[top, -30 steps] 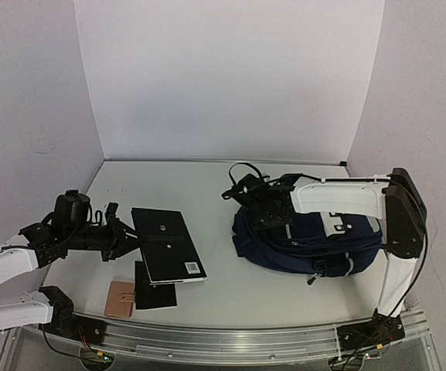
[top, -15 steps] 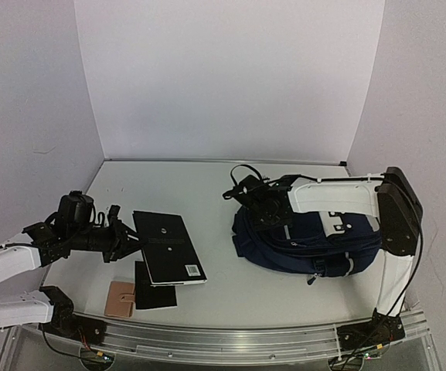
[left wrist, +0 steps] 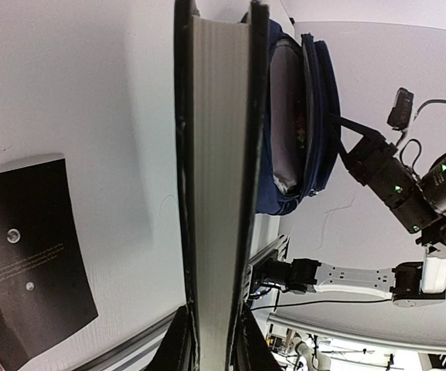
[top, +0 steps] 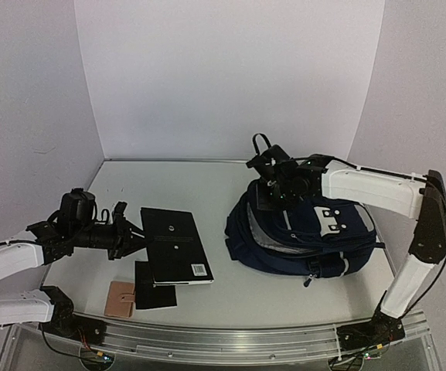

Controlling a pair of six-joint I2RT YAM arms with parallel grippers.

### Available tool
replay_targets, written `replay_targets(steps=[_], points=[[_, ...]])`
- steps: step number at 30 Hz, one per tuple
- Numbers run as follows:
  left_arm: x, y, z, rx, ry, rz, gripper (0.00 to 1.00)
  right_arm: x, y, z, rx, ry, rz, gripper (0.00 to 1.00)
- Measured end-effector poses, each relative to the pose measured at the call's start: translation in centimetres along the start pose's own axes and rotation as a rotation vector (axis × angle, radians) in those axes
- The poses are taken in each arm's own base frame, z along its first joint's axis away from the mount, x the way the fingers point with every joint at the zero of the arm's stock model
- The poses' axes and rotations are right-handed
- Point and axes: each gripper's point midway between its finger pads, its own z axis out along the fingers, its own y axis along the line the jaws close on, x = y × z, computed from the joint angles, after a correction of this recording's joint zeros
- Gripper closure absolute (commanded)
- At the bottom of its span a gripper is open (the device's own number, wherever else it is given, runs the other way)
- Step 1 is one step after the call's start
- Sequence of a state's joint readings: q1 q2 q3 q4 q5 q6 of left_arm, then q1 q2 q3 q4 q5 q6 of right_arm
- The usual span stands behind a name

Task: Pack the student bag
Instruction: Place the book in the student bag.

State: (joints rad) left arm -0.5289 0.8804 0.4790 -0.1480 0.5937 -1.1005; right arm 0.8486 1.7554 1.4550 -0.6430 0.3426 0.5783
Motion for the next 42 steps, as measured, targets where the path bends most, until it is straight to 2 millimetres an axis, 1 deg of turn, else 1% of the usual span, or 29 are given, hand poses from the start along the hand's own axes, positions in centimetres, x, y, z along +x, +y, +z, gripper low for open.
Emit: replay_targets(steps=[4, 6, 11, 15, 17, 22, 27, 30, 34, 38, 42], points=[[0.0, -1.3, 0.2, 0.049, 0.018, 0.014, 1.0, -2.0, 2.0, -3.8, -0.172, -0.029, 0.068, 1.0], [-0.2, -2.2, 0.1, 0.087, 0.017, 0.019, 1.0, -2.4, 3.0, -4.7, -0.241, -0.031, 0.089, 1.0], [-0.6, -4.3, 0.3, 0.17, 0.021, 0.027, 1.0, -2.5, 5.6, -5.9, -0.376, -0.011, 0.124, 1.0], [-0.6, -4.6, 1.5, 0.179, 0.041, 0.022, 1.0, -2.6, 6.8, -6.4, -0.437, 0.0, 0.139, 1.0], [-0.4, -4.5, 2.5, 0.169, 0.061, 0.021, 1.0, -2.7, 7.2, -6.6, -0.458, 0.0, 0.144, 1.0], [-0.8, -5.5, 6.4, 0.163, 0.093, 0.036, 1.0, -2.5, 8.4, -7.3, -0.496, -0.001, 0.148, 1.0], [-2.6, -7.1, 9.6, 0.193, 0.083, 0.034, 1.0, -2.1, 9.5, -8.0, -0.525, -0.004, 0.138, 1.0], [-3.6, -7.5, 11.1, 0.213, 0.07, 0.017, 1.0, -1.9, 10.1, -8.4, -0.539, -0.008, 0.134, 1.0], [-4.3, -7.3, 13.1, 0.202, 0.064, 0.001, 1.0, -1.9, 10.4, -8.6, -0.546, -0.013, 0.137, 1.0], [-4.4, -7.4, 15.0, 0.201, 0.045, 0.009, 1.0, -2.0, 10.6, -8.7, -0.552, -0.017, 0.141, 1.0], [-4.6, -8.2, 17.8, 0.233, 0.041, 0.016, 1.0, -1.9, 10.9, -8.9, -0.56, -0.019, 0.139, 1.0]])
